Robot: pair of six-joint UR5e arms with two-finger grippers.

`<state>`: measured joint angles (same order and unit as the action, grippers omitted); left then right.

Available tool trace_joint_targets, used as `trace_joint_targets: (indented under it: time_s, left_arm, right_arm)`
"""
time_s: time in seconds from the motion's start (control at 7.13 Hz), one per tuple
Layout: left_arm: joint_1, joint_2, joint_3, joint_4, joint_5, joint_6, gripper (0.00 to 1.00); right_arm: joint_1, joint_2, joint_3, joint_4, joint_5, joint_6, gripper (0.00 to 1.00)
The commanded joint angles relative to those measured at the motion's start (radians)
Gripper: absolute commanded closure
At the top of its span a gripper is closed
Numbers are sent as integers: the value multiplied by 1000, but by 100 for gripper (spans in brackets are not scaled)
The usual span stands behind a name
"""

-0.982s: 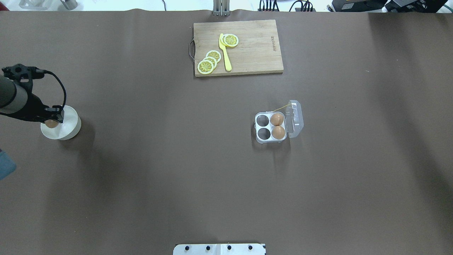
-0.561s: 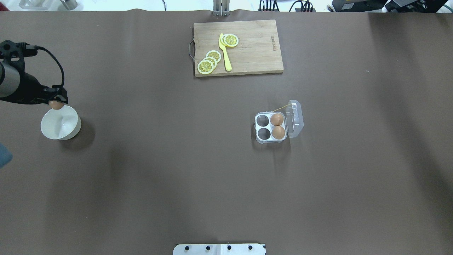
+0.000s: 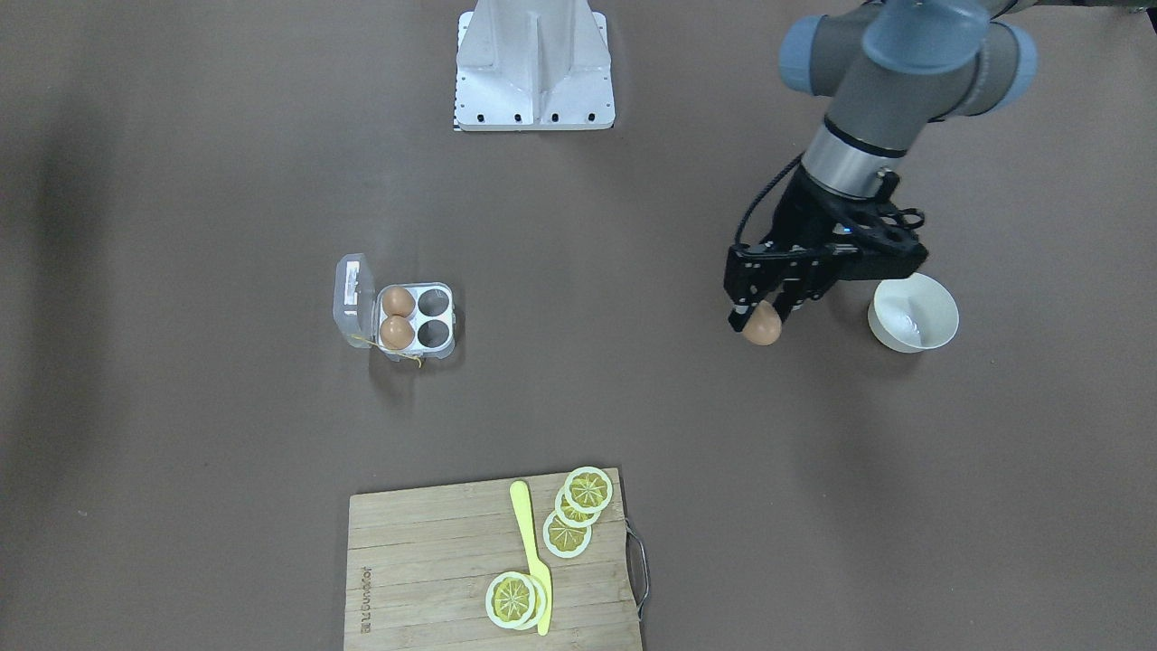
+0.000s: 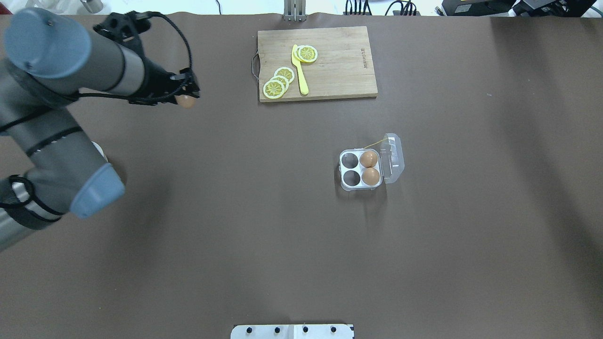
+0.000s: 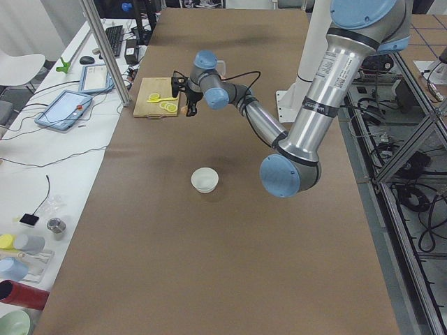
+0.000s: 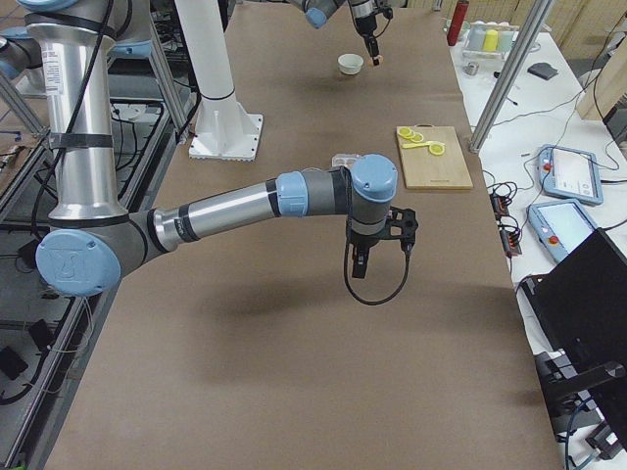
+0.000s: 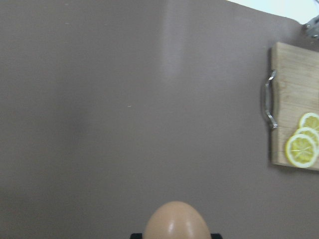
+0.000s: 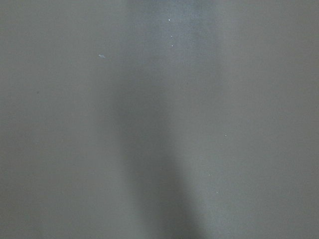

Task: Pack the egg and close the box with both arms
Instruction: 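Lift the egg with the left gripper and carry it to the carton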

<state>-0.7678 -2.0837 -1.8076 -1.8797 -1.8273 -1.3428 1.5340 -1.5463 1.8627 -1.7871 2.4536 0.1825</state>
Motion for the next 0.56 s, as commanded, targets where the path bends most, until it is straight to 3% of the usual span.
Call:
trace_joint_targets:
  time_s: [0.0,0.28,0.42]
  left_arm:
    - [178,-107,116,-120,243,-84,100]
    - [295,-139,227,-316,457,-182,100]
    - [353,-203,294,-372,541,-184,100]
  right_arm:
    - [0,0,-4,0,1,0,0]
    - [-2,0,-2,0,1,0,0]
    - [-2,0,-2,0,1,0,0]
